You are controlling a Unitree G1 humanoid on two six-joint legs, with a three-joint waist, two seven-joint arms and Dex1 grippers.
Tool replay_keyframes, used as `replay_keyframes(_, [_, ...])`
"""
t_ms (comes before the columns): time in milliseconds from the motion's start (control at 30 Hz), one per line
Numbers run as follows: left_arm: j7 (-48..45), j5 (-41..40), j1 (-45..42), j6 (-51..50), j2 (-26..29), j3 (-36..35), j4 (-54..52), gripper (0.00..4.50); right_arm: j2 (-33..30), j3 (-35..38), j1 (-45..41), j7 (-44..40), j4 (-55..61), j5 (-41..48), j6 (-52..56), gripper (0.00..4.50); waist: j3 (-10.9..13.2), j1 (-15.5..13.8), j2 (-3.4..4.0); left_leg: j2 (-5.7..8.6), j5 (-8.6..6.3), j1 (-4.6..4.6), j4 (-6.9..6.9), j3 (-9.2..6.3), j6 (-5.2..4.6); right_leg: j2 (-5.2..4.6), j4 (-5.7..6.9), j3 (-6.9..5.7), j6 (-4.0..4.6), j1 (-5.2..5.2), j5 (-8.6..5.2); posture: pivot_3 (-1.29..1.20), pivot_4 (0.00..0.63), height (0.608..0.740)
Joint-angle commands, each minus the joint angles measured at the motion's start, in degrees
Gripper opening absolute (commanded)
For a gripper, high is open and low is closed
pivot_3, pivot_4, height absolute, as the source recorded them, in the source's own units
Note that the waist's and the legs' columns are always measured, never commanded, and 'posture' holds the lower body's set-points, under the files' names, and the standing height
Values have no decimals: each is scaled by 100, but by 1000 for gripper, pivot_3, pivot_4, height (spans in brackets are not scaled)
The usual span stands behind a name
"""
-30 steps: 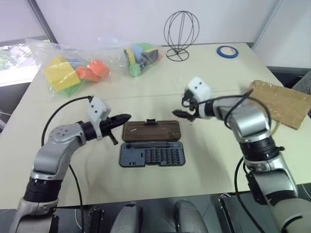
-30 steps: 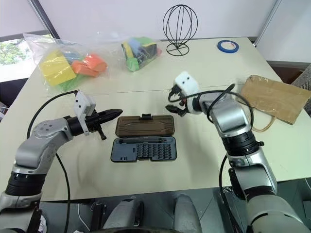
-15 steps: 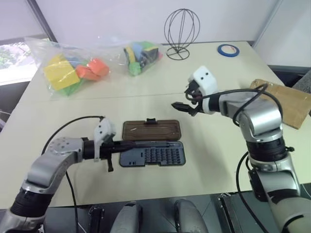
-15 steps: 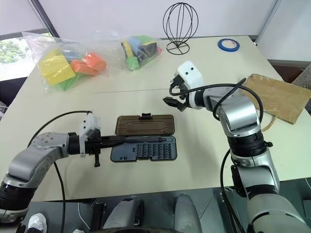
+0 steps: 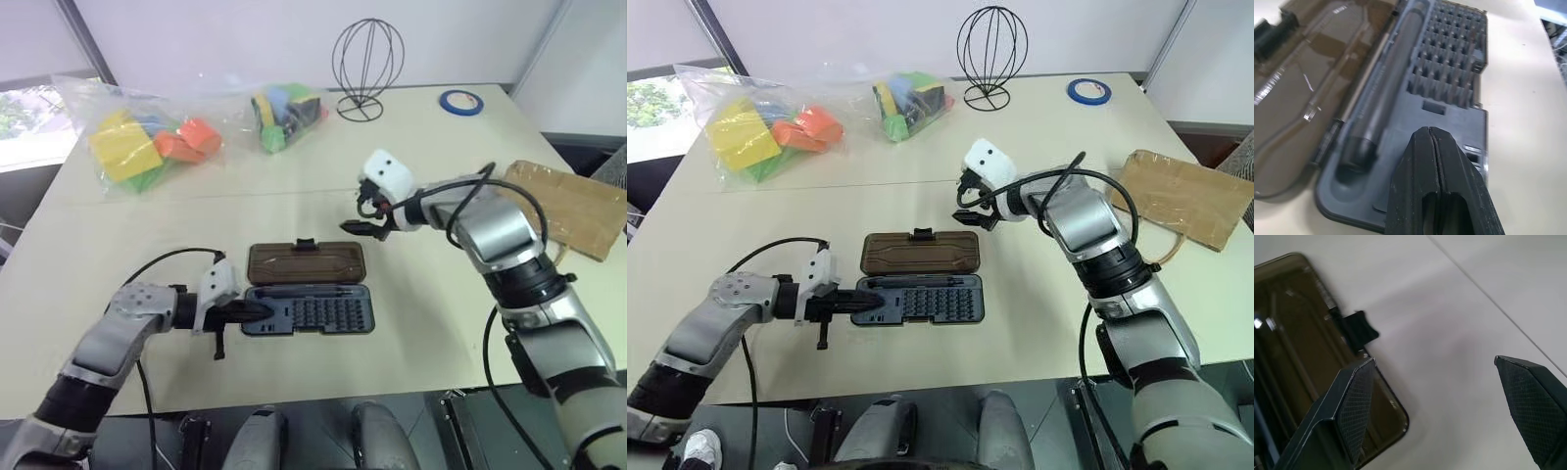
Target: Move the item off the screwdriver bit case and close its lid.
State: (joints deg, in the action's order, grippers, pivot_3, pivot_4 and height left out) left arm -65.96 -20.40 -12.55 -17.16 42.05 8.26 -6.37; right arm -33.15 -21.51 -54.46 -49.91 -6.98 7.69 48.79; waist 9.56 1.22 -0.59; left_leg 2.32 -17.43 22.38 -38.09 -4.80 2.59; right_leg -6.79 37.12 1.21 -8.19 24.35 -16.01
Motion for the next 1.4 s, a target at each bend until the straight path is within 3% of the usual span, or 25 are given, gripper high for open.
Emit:
replay_keyframes(33, [85, 183, 65, 7, -22, 42, 118, 0, 192, -236, -315, -492, -626, -145, -608, 4042, 0, 8, 0, 0, 0, 0, 0, 1, 0, 0, 0, 0, 0, 0, 0, 0, 150, 740])
replay_keyframes(467, [269, 134, 275, -27, -70, -11, -127, 0, 900, -279, -588, -715, -2624, -710, -1761, 4042, -1, 132, 2, 0, 5, -1, 0, -7, 9, 0, 9, -2, 0, 1, 0, 0, 150, 740])
replay_keyframes(800, [339, 93, 302, -91, -84, -56, -219, 0, 1043, -194, -518, -830, -3012, -961, -2026, 4042, -2, 136, 4, -1, 5, -2, 0, -7, 10, 0, 10, -2, 0, 2, 0, 0, 150, 740])
replay_keyframes(900, [347, 82, 295, -102, -93, -59, -214, 0, 1051, -186, -485, -870, -3043, -1020, -2045, 2733, -3, 136, 5, -1, 5, -2, 0, -7, 10, 0, 10, -2, 0, 2, 0, 0, 150, 740])
replay_keyframes(1067, [385, 74, 298, -110, -101, -65, -234, 0, 986, -238, -318, -1018, -2865, -1099, -2035, 131, -9, 136, 2, -1, 9, -3, -4, -6, 16, 0, 13, -1, 1, 1, 1, 0, 150, 740])
replay_keyframes(1400, [420, 85, 153, -99, -164, -82, -158, 0, 910, -356, -124, -1256, -2391, -1342, -2125, 55, -16, 135, 8, -2, 10, -14, -3, -7, 18, 2, 22, -1, 2, -5, 1, 0, 150, 740])
